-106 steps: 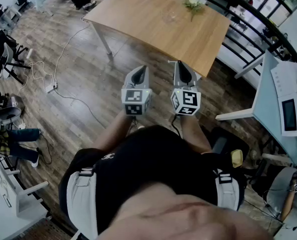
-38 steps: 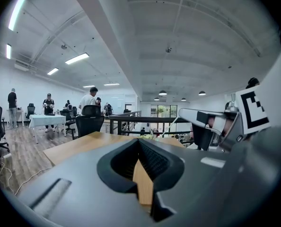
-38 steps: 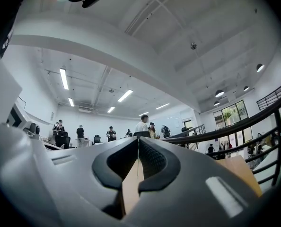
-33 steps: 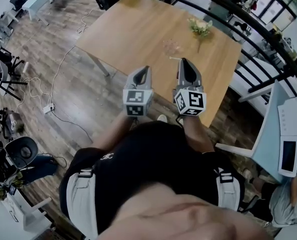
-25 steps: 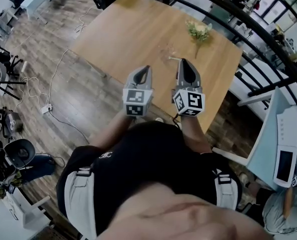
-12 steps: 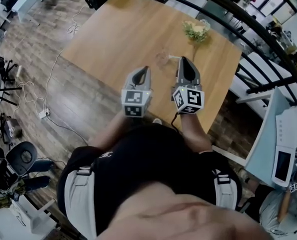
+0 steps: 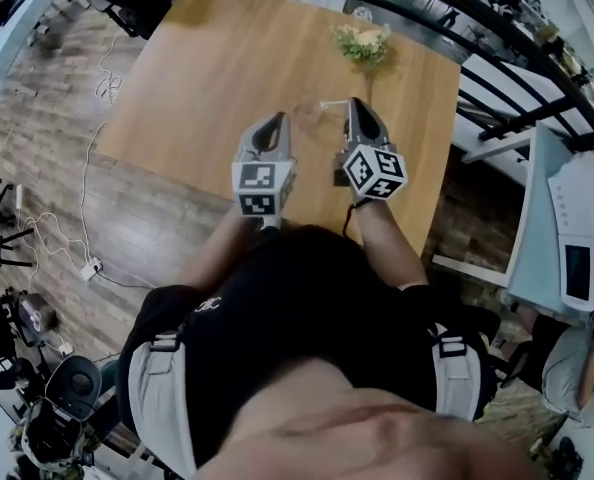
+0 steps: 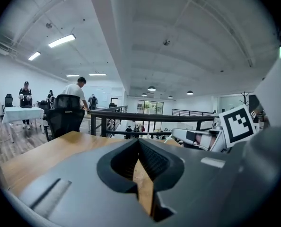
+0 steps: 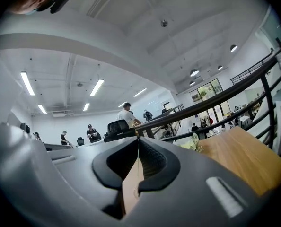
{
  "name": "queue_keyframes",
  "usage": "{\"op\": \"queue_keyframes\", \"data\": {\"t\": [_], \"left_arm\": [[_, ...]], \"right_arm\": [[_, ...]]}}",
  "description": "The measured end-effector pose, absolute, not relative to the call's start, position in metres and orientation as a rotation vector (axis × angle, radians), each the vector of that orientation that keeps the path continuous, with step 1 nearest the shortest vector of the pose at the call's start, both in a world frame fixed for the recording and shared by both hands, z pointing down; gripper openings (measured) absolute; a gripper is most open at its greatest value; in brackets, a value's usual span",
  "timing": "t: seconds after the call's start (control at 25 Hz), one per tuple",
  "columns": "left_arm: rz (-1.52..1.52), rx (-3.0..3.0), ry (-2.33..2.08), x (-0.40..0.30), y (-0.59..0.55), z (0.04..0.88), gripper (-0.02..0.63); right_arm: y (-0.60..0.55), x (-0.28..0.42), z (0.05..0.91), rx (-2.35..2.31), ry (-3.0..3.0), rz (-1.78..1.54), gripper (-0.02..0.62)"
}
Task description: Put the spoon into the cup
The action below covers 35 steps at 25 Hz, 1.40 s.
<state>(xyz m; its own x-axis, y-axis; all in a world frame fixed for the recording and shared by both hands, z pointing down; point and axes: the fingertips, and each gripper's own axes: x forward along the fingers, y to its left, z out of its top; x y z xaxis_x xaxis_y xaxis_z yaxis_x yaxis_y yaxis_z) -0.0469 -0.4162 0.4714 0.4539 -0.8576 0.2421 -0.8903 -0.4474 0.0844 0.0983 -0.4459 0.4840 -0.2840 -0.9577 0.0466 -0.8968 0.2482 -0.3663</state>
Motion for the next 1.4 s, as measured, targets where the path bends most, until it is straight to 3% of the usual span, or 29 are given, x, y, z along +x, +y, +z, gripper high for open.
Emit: {"op": "queue_keyframes", "data": {"t": [0.52,0.88,1.4], "left_arm": [[0.227,2.512,-1.473,-0.061,-0.433,0.478,0.012],[0.251,2.479,-1.523,-0.083,-0.426,0.481,0.012],[0.289,2.446,-1.547,-0.093,-0.419,0.491,0.012]], "right_arm": [[-0.48,0.087,0.542,-1.814,2.282,-0.571,0.006],[-0.508,0.091,0.632,-1.914,2.047,-1.029,0.007],[-0.506,0.091,0.675,-1.872,1.82,-1.265,0.008]]}}
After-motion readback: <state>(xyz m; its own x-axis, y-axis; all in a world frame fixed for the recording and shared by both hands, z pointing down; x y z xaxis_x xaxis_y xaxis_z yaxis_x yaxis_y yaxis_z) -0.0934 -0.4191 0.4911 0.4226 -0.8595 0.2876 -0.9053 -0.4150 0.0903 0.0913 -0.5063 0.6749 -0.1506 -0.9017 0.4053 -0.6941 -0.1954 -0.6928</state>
